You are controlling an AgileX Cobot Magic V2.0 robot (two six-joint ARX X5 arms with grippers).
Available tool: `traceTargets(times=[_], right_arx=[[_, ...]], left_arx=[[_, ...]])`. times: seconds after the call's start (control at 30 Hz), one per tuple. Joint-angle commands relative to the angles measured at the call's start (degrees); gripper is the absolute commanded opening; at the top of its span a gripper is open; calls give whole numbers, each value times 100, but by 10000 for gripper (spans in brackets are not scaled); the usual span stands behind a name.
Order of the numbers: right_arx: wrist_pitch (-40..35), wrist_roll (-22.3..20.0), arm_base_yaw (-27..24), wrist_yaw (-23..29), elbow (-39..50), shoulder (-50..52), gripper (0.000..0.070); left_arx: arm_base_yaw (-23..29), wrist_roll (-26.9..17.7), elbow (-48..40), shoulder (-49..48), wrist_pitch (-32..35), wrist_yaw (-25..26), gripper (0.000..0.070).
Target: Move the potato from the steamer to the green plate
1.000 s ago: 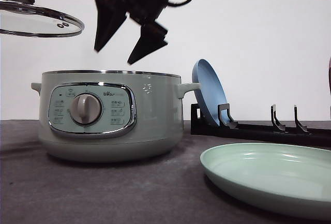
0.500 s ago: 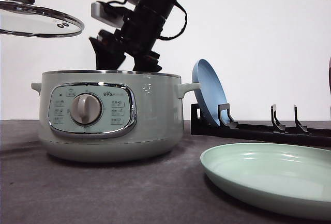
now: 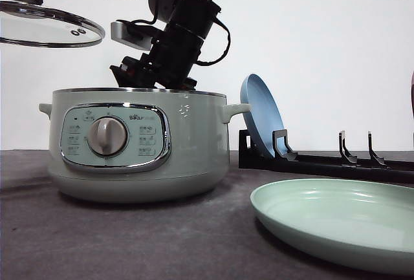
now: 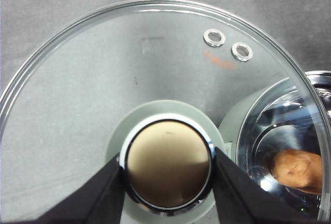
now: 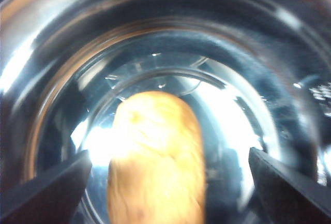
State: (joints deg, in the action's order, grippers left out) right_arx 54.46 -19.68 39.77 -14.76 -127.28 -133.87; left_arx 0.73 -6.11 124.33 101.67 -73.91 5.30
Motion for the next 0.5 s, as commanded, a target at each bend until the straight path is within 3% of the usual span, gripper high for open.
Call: traceTargets(times=[0.0, 0.13, 0.33, 0.47], right_arx=[[-35, -28, 61, 0, -166, -308, 594], [-32, -16, 63, -4, -164, -357, 580], [-7, 10, 61, -3, -164, -360, 317], [-90, 139, 66, -36, -213, -358, 269]], left_arx=[[17, -37, 267, -103, 188, 48, 0], [17, -52, 267, -103, 188, 48, 0], [17, -57, 267, -103, 191, 48, 0], [17, -57, 267, -103, 194, 48, 0]])
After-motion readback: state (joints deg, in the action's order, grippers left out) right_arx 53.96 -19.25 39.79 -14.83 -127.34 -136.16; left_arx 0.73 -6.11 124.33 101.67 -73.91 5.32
